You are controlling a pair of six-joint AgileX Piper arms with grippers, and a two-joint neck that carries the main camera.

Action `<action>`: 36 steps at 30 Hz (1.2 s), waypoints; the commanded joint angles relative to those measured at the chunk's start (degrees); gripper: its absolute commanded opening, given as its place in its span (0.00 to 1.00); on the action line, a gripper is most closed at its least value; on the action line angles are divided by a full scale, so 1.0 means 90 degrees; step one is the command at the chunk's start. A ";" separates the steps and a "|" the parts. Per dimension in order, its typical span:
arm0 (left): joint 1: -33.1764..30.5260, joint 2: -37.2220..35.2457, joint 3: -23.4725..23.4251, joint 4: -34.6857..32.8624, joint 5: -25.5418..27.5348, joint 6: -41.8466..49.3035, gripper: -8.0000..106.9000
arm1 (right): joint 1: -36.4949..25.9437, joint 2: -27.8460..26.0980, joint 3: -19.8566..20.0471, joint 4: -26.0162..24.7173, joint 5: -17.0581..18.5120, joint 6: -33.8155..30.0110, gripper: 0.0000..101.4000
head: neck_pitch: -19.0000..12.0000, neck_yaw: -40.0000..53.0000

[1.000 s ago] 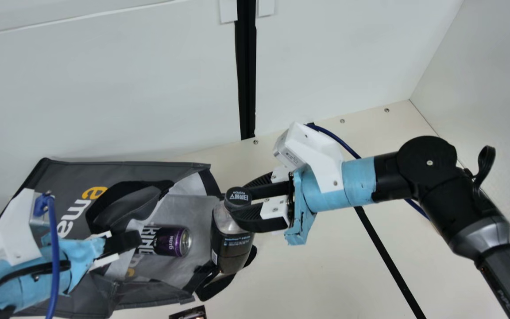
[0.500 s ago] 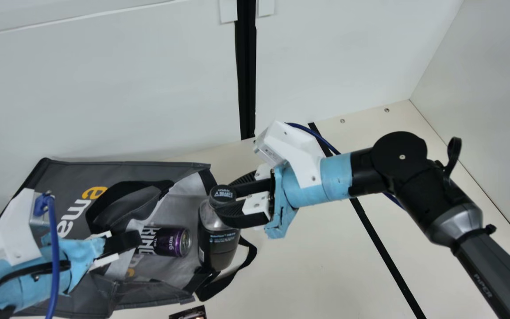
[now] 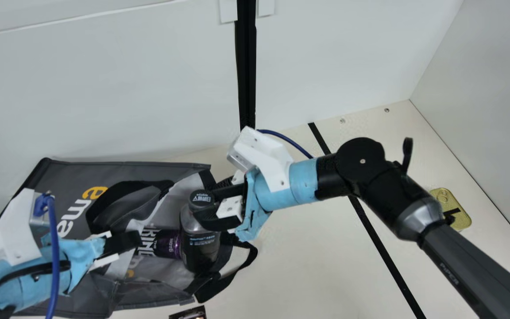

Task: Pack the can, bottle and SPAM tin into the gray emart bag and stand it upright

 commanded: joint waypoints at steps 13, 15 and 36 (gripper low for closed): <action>0.0000 0.0000 0.0000 0.0000 0.0000 0.0000 0.00 | 0.0800 0.0462 -0.0095 0.0032 -0.0747 0.0108 0.00 | -0.0144 -0.0005; 0.0000 0.0000 0.0000 0.0000 0.0000 0.0000 0.00 | 0.0922 0.0527 -0.0136 0.0005 -0.0826 0.0146 0.00 | -0.0144 -0.0005; 0.0000 0.0000 0.0000 0.0000 0.0000 0.0000 0.00 | 0.1698 0.0981 -0.0493 -0.0579 -0.1281 0.0556 0.13 | -0.0144 -0.0005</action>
